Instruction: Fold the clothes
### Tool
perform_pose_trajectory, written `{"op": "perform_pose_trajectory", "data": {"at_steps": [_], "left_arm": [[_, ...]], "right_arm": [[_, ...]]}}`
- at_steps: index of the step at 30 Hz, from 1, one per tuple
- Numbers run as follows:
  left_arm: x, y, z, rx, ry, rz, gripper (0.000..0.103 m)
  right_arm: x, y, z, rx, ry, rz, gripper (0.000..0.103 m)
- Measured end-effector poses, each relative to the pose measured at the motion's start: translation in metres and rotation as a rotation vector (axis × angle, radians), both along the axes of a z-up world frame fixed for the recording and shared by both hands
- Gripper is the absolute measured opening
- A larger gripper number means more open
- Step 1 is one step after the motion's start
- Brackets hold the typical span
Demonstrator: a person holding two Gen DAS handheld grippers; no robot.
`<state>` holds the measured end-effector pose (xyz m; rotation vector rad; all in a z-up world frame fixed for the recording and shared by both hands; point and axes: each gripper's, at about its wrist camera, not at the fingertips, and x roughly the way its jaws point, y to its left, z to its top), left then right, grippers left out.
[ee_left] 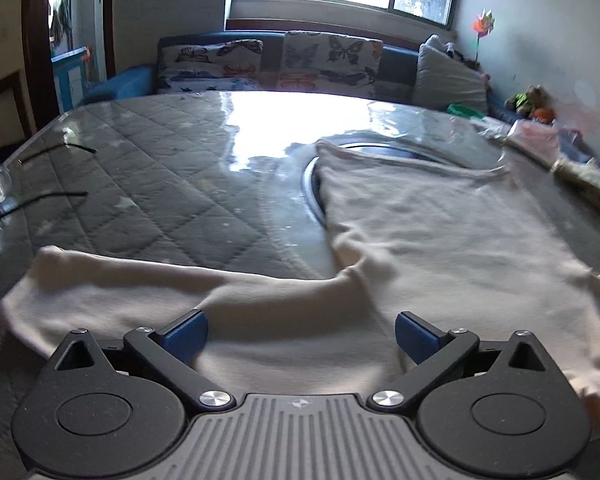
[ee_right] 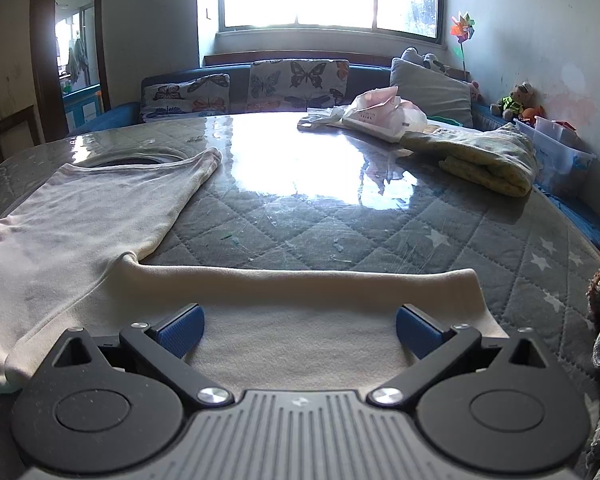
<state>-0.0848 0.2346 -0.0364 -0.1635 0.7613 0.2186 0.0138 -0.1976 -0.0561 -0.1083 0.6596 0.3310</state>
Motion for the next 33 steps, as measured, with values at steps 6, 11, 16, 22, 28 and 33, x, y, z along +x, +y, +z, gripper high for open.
{"op": "perform_pose_trajectory", "data": {"at_steps": [6, 11, 16, 22, 28, 33], "left_arm": [[-0.001, 0.013, 0.002, 0.016, 0.003, 0.044, 0.103], [-0.006, 0.028, -0.003, 0.055, 0.009, 0.096, 0.103], [-0.006, 0.035, 0.002, 0.051, 0.027, 0.141, 0.103], [-0.003, 0.008, 0.024, 0.013, -0.023, 0.064, 0.103], [0.012, -0.036, 0.034, 0.010, -0.039, -0.074, 0.103], [0.029, -0.066, 0.029, -0.007, -0.028, -0.160, 0.103]], "right_arm": [[0.001, -0.001, 0.000, 0.001, -0.001, 0.000, 0.103], [0.001, -0.001, 0.000, 0.001, -0.001, -0.001, 0.103], [0.001, -0.001, 0.000, 0.000, -0.002, -0.001, 0.103], [0.002, 0.000, 0.002, -0.013, 0.005, 0.000, 0.103], [0.003, 0.018, 0.021, -0.009, 0.021, 0.065, 0.103], [0.007, 0.063, 0.034, 0.004, 0.028, 0.226, 0.103]]}}
